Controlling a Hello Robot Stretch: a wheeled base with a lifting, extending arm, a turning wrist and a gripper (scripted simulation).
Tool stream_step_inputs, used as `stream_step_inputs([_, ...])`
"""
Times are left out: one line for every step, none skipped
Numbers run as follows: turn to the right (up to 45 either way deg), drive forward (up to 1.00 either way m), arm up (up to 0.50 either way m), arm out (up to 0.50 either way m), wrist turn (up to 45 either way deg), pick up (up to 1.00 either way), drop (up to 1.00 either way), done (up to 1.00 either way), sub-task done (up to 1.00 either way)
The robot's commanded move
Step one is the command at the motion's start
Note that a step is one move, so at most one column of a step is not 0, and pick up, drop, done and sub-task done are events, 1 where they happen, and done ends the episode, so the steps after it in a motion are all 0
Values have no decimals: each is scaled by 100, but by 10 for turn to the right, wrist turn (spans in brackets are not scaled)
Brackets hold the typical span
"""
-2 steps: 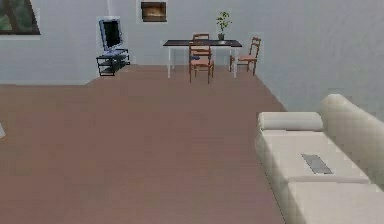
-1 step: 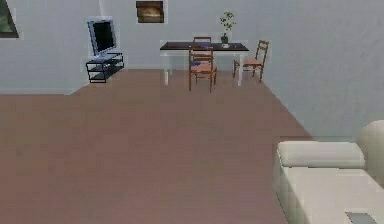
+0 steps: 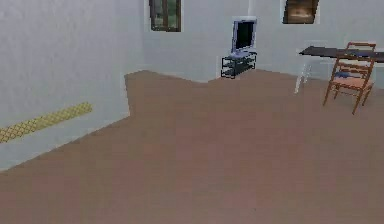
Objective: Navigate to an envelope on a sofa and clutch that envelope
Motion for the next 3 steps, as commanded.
stream_step_inputs([450,0,0,0,0,0,0,0,0])
stream_step_inputs([180,0,0,0,0,0,0,0,0])
stream_step_inputs([0,65,0,0,0,0,0,0,0])
